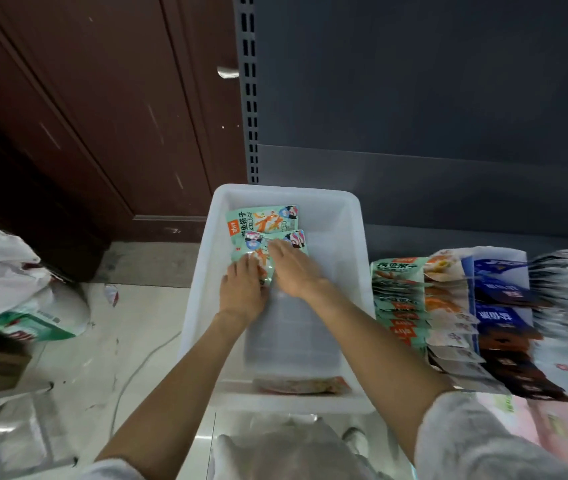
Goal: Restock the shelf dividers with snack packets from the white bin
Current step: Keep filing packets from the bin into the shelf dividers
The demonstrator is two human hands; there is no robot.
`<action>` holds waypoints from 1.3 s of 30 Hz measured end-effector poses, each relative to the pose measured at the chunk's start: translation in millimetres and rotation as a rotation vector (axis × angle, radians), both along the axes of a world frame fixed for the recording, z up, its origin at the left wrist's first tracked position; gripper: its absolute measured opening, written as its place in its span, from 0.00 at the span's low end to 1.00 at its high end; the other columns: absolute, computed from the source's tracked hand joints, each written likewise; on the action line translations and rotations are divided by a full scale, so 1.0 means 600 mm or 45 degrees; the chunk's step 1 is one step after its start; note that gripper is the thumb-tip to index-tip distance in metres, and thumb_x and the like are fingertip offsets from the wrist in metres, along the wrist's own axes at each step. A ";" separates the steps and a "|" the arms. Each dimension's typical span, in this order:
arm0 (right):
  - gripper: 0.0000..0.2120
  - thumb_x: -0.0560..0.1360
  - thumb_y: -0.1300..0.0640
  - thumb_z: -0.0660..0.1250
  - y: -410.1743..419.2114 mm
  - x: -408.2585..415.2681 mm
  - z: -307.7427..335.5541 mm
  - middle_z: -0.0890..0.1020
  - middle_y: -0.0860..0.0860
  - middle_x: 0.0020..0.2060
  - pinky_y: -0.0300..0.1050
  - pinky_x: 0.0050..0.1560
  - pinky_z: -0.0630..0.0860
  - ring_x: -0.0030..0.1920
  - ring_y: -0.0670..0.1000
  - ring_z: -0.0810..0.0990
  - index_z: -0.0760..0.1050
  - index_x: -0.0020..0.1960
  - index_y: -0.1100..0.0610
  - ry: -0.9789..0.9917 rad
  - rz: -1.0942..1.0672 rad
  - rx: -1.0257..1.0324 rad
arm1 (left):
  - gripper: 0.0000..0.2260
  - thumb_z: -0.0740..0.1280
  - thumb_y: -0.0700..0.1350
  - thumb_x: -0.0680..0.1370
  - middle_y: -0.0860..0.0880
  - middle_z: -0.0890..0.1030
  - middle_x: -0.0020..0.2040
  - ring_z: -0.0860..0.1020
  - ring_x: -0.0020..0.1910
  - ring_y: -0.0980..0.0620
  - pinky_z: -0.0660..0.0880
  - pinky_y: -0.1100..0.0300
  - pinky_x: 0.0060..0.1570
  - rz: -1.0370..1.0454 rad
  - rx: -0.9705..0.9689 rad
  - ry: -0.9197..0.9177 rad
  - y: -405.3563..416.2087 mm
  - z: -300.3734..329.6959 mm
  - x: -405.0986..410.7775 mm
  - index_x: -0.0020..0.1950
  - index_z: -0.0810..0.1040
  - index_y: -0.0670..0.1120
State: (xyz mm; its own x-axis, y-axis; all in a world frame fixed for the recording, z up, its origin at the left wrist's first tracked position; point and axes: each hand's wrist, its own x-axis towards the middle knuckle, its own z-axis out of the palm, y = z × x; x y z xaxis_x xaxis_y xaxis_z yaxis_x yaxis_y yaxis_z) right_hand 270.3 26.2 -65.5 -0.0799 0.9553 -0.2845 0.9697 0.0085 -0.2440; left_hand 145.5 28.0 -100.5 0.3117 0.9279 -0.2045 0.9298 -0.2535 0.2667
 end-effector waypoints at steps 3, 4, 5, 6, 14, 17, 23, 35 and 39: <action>0.24 0.77 0.61 0.59 -0.012 -0.004 -0.008 0.63 0.59 0.70 0.52 0.66 0.64 0.69 0.59 0.65 0.58 0.72 0.64 -0.128 -0.106 -0.059 | 0.26 0.63 0.49 0.77 0.47 0.60 0.74 0.60 0.70 0.44 0.63 0.51 0.65 -0.100 0.043 -0.042 -0.010 0.001 -0.012 0.73 0.60 0.48; 0.22 0.78 0.61 0.58 -0.023 -0.005 -0.006 0.67 0.60 0.68 0.53 0.65 0.65 0.67 0.59 0.68 0.61 0.70 0.65 -0.206 -0.140 -0.068 | 0.26 0.64 0.48 0.76 0.46 0.61 0.73 0.61 0.69 0.43 0.64 0.51 0.64 -0.092 0.034 -0.066 -0.011 0.001 -0.016 0.72 0.61 0.48; 0.19 0.78 0.61 0.58 -0.034 -0.006 -0.005 0.71 0.61 0.65 0.53 0.64 0.67 0.64 0.59 0.70 0.64 0.68 0.65 -0.284 -0.169 -0.080 | 0.26 0.66 0.48 0.75 0.44 0.62 0.71 0.63 0.67 0.42 0.66 0.51 0.62 -0.062 0.014 -0.093 -0.012 0.001 -0.018 0.71 0.62 0.48; 0.18 0.78 0.62 0.57 -0.046 -0.008 -0.006 0.72 0.62 0.63 0.52 0.62 0.69 0.63 0.59 0.72 0.66 0.66 0.66 -0.355 -0.191 -0.091 | 0.27 0.67 0.48 0.74 0.43 0.64 0.69 0.65 0.64 0.42 0.67 0.51 0.60 -0.025 -0.010 -0.113 -0.012 0.001 -0.020 0.71 0.62 0.47; 0.16 0.79 0.58 0.59 -0.092 0.004 0.005 0.72 0.59 0.61 0.49 0.56 0.72 0.61 0.58 0.72 0.70 0.65 0.63 -0.285 -0.255 -0.193 | 0.25 0.73 0.48 0.71 0.44 0.77 0.56 0.77 0.53 0.44 0.72 0.55 0.47 0.040 -0.159 -0.137 -0.013 0.046 -0.015 0.62 0.65 0.45; 0.23 0.78 0.51 0.61 -0.111 0.017 0.021 0.70 0.57 0.65 0.51 0.59 0.71 0.64 0.59 0.70 0.64 0.70 0.59 -0.086 -0.271 -0.235 | 0.20 0.74 0.45 0.71 0.46 0.80 0.53 0.79 0.47 0.46 0.74 0.57 0.42 0.104 -0.154 -0.383 -0.024 0.088 -0.027 0.57 0.68 0.46; 0.32 0.70 0.52 0.73 -0.192 0.050 0.136 0.72 0.45 0.62 0.43 0.56 0.68 0.58 0.47 0.69 0.64 0.70 0.46 0.581 -0.323 0.530 | 0.08 0.77 0.47 0.66 0.53 0.82 0.34 0.76 0.32 0.60 0.73 0.67 0.37 0.020 -0.157 -1.140 -0.058 0.211 -0.007 0.40 0.80 0.52; 0.05 0.75 0.57 0.68 -0.312 0.254 0.222 0.82 0.44 0.41 0.33 0.36 0.75 0.39 0.38 0.79 0.75 0.48 0.58 0.635 -0.731 0.967 | 0.08 0.64 0.46 0.79 0.59 0.82 0.52 0.77 0.52 0.63 0.73 0.68 0.51 -0.226 0.001 -1.516 -0.132 0.315 0.164 0.56 0.78 0.54; 0.06 0.75 0.62 0.68 -0.323 0.290 0.204 0.81 0.41 0.44 0.27 0.42 0.74 0.44 0.34 0.80 0.76 0.51 0.55 1.003 -0.890 0.927 | 0.06 0.66 0.45 0.77 0.57 0.81 0.49 0.77 0.49 0.60 0.75 0.60 0.51 -0.246 -0.005 -1.097 -0.118 0.228 0.193 0.53 0.78 0.52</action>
State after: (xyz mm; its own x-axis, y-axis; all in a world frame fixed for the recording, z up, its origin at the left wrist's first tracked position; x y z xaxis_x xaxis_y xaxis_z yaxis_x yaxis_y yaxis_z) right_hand 444.0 -167.6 56.8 0.5921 0.7769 0.2140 0.4182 -0.0692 -0.9057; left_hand 261.4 -42.7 36.2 0.5101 0.8430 0.1709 0.3464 -0.3832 0.8563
